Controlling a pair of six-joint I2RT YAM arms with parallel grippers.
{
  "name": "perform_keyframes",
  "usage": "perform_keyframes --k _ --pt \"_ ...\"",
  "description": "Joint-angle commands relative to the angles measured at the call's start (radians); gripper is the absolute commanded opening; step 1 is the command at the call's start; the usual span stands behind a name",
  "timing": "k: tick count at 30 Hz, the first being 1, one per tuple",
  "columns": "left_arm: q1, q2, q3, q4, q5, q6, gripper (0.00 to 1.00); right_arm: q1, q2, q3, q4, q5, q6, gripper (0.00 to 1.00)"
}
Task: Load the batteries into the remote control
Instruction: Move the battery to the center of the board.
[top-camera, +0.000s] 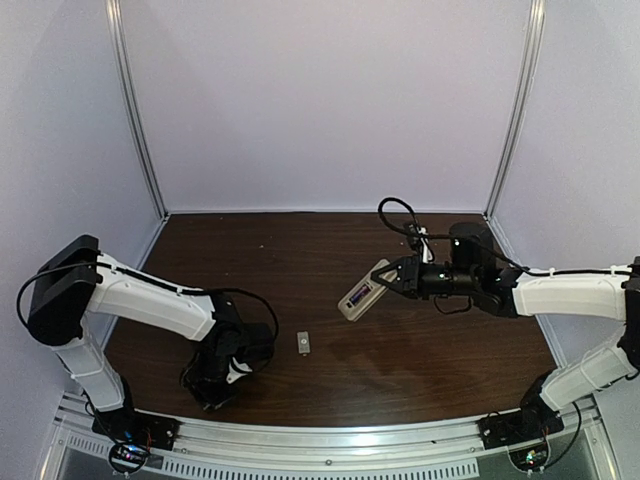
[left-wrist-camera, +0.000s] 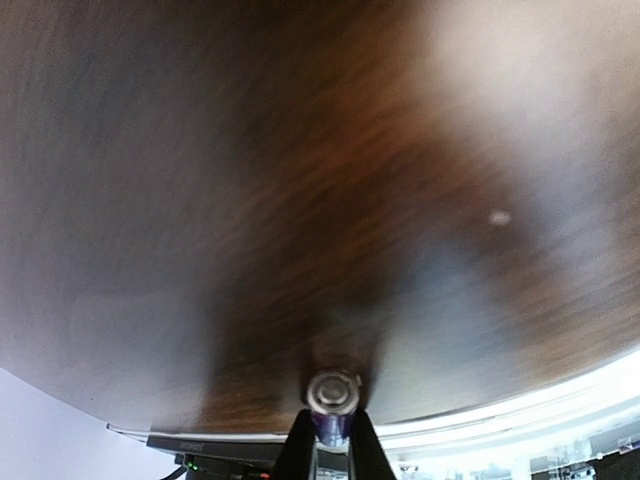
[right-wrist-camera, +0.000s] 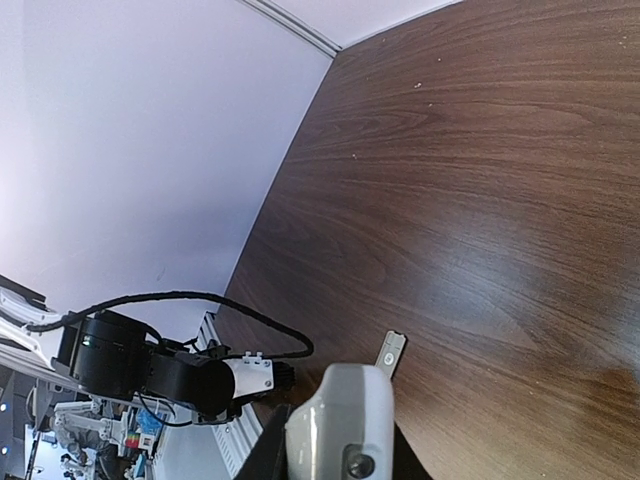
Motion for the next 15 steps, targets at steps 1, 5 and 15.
perform_keyframes --k 1,5,15 --pt "0.014 0.072 0.122 0.236 -0.096 0.095 0.00 -0.041 -0.041 0.020 -0.025 -0.011 -0.027 0.00" --pt "0.020 0.126 0.331 0.216 -0.207 0.263 0.00 -0.078 -0.072 0.010 -0.048 -0.019 -0.038 0.00" --pt "0.056 0.366 0.742 0.201 -0.217 0.775 0.00 -0.222 -0.220 -0.018 -0.190 -0.014 -0.074 0.00"
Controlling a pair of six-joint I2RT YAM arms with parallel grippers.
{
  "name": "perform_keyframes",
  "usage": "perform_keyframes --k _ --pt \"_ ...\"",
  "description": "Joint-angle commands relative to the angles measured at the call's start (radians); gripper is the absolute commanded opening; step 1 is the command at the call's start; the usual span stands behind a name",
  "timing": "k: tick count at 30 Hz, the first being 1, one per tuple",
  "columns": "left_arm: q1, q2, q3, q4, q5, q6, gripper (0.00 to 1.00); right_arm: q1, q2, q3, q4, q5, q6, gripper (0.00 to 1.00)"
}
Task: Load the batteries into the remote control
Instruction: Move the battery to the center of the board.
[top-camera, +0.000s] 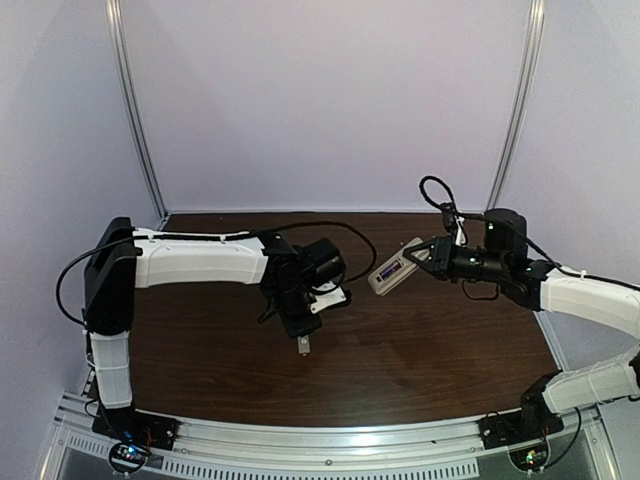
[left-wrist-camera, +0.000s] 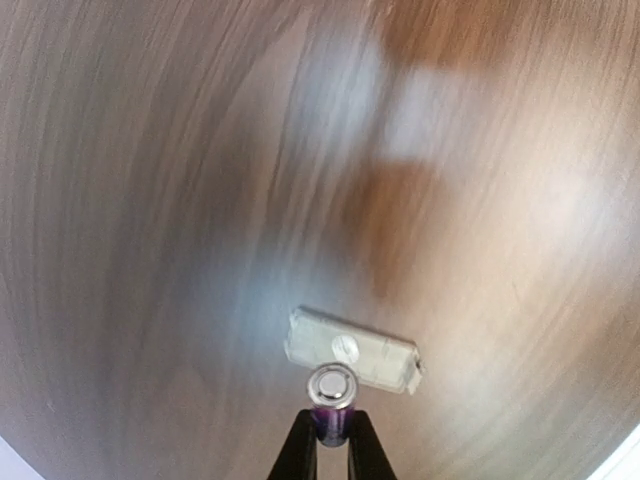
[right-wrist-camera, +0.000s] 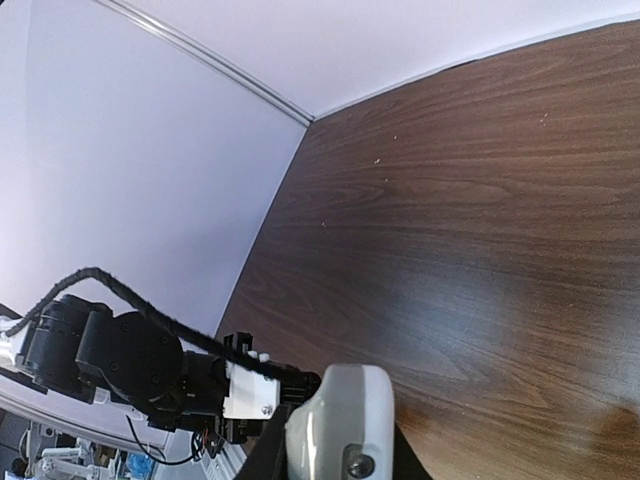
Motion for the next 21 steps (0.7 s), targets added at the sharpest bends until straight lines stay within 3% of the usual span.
perform_keyframes --k 1,13,21 --pt "0.000 0.107 0.106 0.011 -0.020 0.293 0.00 -0.071 -0.083 -0.017 -0.093 -0.002 -0.041 0.00" --pt "-0.008 0.199 0.240 0.023 0.019 0.596 0.03 -0.160 -0.191 -0.050 -0.208 -0.001 -0.058 0.00" --pt "-0.044 0.237 0.243 0.038 -0.060 0.712 0.04 -0.187 -0.217 -0.055 -0.237 0.004 -0.058 0.00"
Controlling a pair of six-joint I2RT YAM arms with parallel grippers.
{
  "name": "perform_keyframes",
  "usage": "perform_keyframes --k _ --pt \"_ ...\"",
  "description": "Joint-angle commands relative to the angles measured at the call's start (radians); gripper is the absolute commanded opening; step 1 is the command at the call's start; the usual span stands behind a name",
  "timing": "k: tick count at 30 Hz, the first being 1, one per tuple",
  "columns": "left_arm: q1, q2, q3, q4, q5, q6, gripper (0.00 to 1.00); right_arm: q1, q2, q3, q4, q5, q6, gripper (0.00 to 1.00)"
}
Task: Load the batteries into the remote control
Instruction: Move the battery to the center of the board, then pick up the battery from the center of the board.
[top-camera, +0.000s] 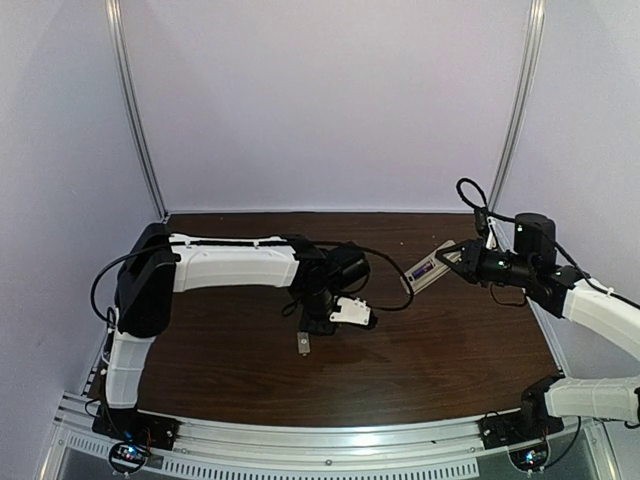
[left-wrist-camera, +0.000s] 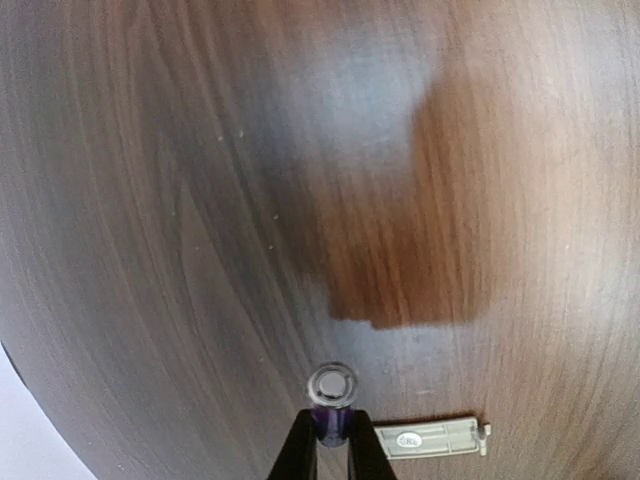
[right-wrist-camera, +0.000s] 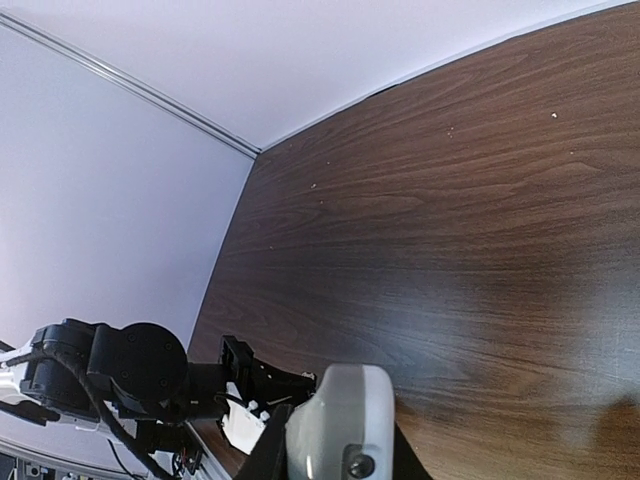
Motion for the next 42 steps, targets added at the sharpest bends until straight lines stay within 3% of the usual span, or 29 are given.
perform_keyframes --k 1,8,15,27,32,34,37,38,40,42 --pt "-0.027 0.043 0.014 0.023 -0.045 0.116 0.04 -0.013 -0.021 -0.010 -0.022 0.005 -0.009 0.00" --pt "-0.041 0.070 -0.005 0.068 -0.148 0.196 0.04 -0.015 -0.033 -0.019 -0.035 0.006 -0.012 0.00" --pt "-0.047 0.080 -0.024 0.102 -0.164 0.235 0.10 -0.017 -0.029 -0.024 -0.026 0.000 -0.010 0.00" --pt "-0.057 0.090 -0.020 0.112 -0.170 0.223 0.20 -0.017 0.003 -0.034 -0.015 -0.007 -0.029 0.00" --pt "-0.057 0.060 0.019 0.119 -0.225 0.143 0.29 -0.017 0.045 -0.027 0.003 -0.006 -0.043 0.00" --pt "-0.057 0.010 0.033 0.124 -0.231 0.092 0.36 -0.015 0.074 -0.023 0.021 -0.013 -0.047 0.00" --pt "-0.054 -0.090 0.009 0.164 -0.242 -0.009 0.59 -0.015 0.109 -0.018 0.040 -0.019 -0.050 0.00" --pt "-0.049 -0.127 -0.008 0.178 -0.240 -0.050 0.62 -0.015 0.116 -0.015 0.058 -0.020 -0.050 0.00" --pt "-0.031 -0.205 -0.055 0.218 -0.232 -0.161 0.68 -0.016 0.125 -0.010 0.064 -0.021 -0.054 0.00" --pt "-0.006 -0.277 -0.108 0.255 -0.225 -0.293 0.81 -0.016 0.129 -0.004 0.062 -0.021 -0.061 0.00"
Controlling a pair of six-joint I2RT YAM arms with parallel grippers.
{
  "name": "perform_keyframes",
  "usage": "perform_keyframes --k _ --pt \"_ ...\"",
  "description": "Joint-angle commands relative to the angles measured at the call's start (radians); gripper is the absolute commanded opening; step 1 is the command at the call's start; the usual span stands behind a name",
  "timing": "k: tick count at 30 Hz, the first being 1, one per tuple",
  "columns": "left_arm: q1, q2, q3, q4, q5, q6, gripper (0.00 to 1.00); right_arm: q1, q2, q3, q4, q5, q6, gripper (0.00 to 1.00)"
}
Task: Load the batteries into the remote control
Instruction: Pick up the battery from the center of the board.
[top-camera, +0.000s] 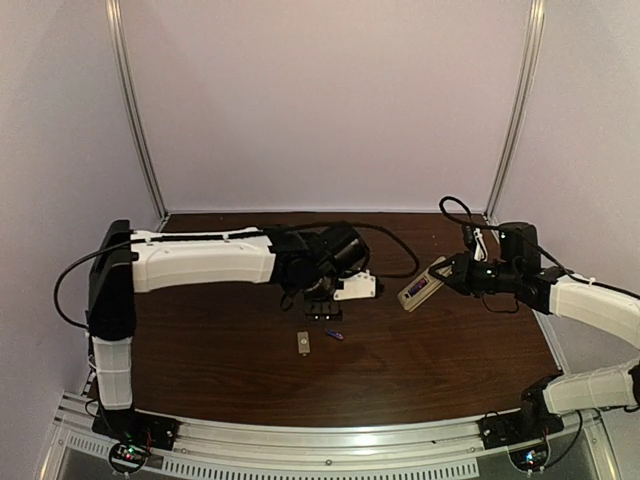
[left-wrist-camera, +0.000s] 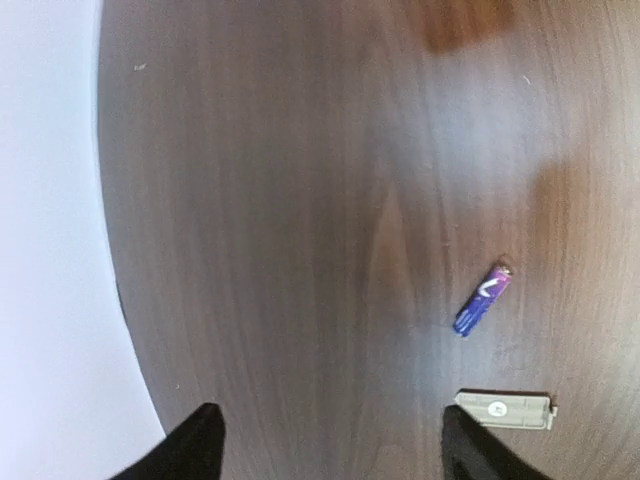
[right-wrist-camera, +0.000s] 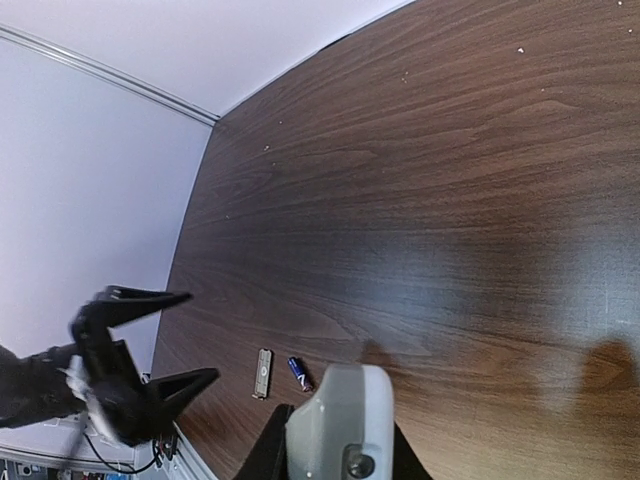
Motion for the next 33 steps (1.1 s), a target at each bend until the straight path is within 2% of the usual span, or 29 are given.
perform_keyframes --k 1,3,10,16,20,24,28,33 --pt "0.048 -0.209 -0.083 0.108 0.006 -0.325 0.94 -0.008 0.000 0.026 0.048 -0.008 -0.030 0.00" --pt "0.068 -0.266 -0.145 0.123 0.034 -0.460 0.97 -0.008 -0.005 0.031 0.034 -0.001 -0.040 0.00" --pt "0.078 -0.403 -0.361 0.249 0.266 -0.983 0.97 -0.008 0.006 0.028 0.044 -0.002 -0.050 0.00" --pt "0.084 -0.515 -0.563 0.483 0.404 -1.242 0.97 -0.008 -0.006 0.013 0.045 0.000 -0.051 0.00" --pt "0.094 -0.537 -0.671 0.654 0.489 -1.383 0.97 -0.008 -0.041 0.011 0.009 0.020 -0.064 0.00" --pt "0.099 -0.486 -0.718 0.792 0.593 -1.473 0.98 -0.008 -0.048 0.002 0.011 0.021 -0.056 0.00" --pt "0.100 -0.397 -0.677 0.813 0.643 -1.508 0.97 -0.008 -0.058 -0.005 0.013 0.021 -0.050 0.00" --pt "0.099 -0.327 -0.642 0.809 0.633 -1.523 0.94 -0.008 -0.063 -0.009 -0.001 0.024 -0.056 0.00"
